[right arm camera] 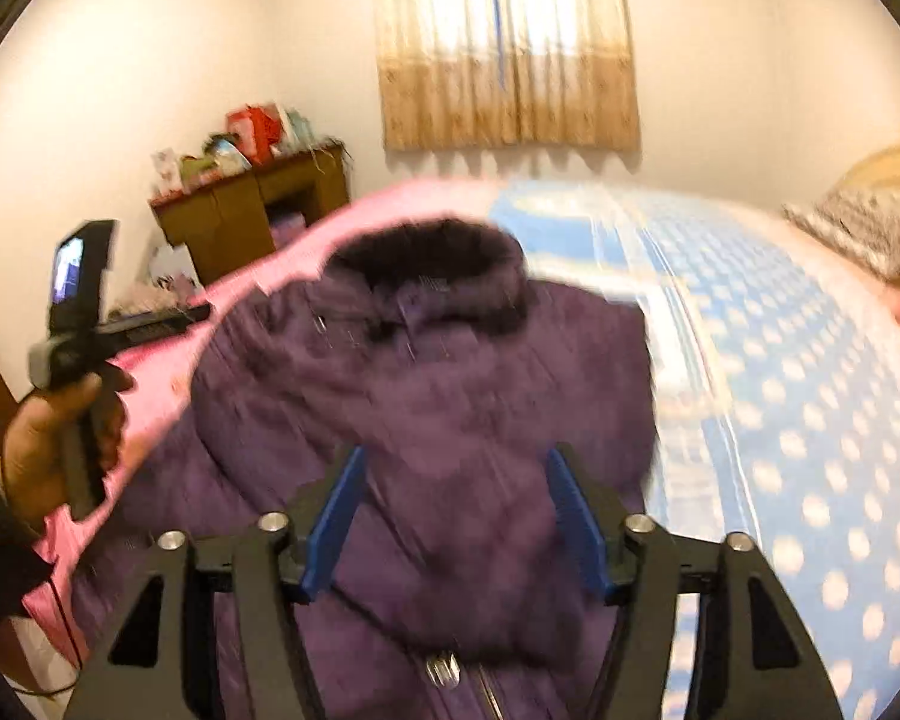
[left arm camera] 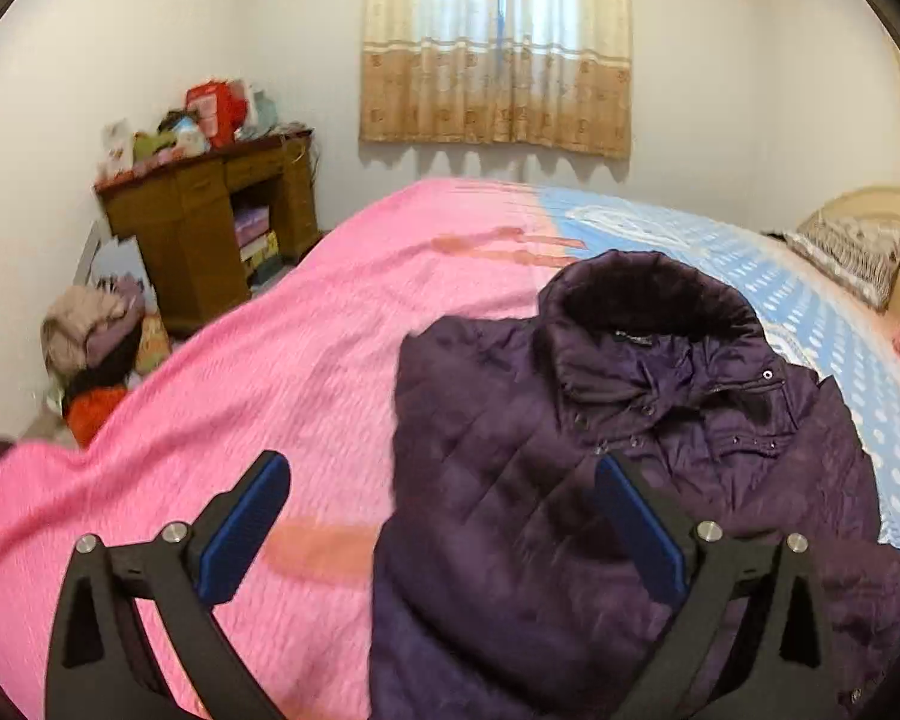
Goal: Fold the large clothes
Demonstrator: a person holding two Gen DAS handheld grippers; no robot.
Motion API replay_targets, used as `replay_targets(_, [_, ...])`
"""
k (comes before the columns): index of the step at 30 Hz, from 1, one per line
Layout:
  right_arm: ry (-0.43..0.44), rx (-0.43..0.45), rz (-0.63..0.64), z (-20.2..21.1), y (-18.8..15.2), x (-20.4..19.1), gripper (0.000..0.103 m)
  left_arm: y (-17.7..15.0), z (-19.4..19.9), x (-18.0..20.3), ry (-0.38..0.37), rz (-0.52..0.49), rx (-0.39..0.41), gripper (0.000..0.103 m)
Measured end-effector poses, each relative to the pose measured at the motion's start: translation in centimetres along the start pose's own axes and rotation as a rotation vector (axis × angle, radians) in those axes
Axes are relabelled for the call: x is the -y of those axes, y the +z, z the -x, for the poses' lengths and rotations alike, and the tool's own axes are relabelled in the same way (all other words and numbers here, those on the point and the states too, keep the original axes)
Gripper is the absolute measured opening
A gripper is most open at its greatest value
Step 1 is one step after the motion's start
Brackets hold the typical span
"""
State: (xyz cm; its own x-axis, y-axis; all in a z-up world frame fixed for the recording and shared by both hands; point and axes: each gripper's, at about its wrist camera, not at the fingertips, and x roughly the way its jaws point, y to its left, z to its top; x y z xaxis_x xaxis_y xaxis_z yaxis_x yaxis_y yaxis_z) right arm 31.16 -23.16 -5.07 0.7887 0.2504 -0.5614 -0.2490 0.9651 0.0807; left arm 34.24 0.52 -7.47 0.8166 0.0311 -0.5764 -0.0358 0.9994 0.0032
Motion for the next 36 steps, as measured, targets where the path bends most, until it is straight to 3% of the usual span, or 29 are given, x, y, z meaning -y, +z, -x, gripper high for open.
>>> replay_targets(2, [0.035,-0.017,0.022,-2.5,1.0,-0.9,0.067,0.2,-2.2,1.2,0.007,-0.011,-0.059,0.103])
replay_targets(5, [0.116,-0.122,0.027,-7.2,0.5,-1.3,0.067,-0.9,-5.4,0.7,0.030,0.009,-0.146,0.103])
replay_targets(7, [0.102,-0.184,0.010,-9.5,-0.7,-0.5,0.067,-1.8,-7.5,-0.1,0.087,0.013,-0.191,0.103])
replay_targets(11, [0.120,-0.222,-0.025,-11.1,-2.9,1.1,0.066,-3.7,-10.2,-2.7,-0.035,0.124,-0.294,0.103])
replay_targets(22, [-0.001,-0.302,0.090,-12.6,-3.8,-0.7,0.068,-3.7,-11.0,-1.3,0.005,0.057,-0.298,0.103])
replay_targets(28, [0.004,-0.304,0.087,-13.0,-3.6,-0.6,0.069,-3.5,-11.0,-0.9,0.004,0.058,-0.298,0.103])
replay_targets(32, [0.000,-0.300,0.089,-13.2,-3.7,-0.7,0.069,-3.0,-10.8,-1.7,-0.022,0.081,-0.313,0.103])
replay_targets(36, [0.011,-0.290,0.077,-12.9,-3.6,-0.5,0.069,-2.2,-7.4,-2.7,0.008,0.165,-0.293,0.103])
